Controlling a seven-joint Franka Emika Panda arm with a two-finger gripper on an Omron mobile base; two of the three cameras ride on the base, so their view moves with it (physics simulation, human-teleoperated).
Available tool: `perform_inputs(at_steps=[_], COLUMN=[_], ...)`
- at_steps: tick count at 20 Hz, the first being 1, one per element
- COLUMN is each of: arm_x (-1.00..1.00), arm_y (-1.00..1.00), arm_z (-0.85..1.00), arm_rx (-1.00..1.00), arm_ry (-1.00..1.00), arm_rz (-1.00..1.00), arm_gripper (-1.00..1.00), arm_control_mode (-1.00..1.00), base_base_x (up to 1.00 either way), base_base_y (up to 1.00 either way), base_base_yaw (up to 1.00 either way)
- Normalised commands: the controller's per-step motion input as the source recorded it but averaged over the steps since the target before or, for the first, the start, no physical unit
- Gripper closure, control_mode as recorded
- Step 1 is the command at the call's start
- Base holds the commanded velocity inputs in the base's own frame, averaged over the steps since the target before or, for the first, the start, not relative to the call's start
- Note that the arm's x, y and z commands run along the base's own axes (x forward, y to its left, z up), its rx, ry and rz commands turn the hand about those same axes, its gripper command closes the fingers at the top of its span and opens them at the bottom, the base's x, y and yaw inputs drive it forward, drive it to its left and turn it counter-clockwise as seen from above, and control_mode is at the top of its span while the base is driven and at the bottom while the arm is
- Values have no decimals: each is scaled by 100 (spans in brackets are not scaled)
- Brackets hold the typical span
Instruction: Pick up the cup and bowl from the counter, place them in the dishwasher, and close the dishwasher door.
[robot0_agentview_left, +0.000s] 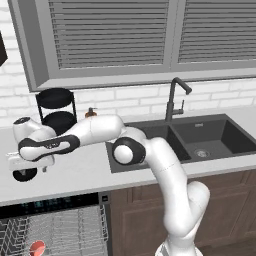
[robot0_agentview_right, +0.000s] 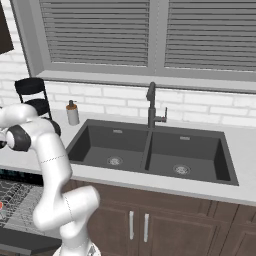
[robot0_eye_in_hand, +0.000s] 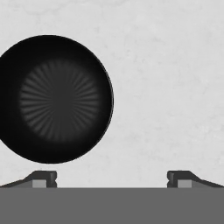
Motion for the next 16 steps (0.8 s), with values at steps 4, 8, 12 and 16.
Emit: perform_inputs(at_steps=[4, 8, 12, 16], arm_x=[17, 26, 33, 16], arm_y=[0, 0, 0, 14], arm_z=[0, 0, 0, -2], arm_rx=[1, 1, 4, 1], arm_ry=[-12, -6, 0, 0], arm_rz=[0, 0, 0, 0], arm_gripper=[-100, -100, -100, -100], arm_control_mode=[-100, -100, -100, -100], base_base_x=[0, 0, 0, 0], base_base_y=[0, 0, 0, 0], base_base_yaw=[0, 0, 0, 0])
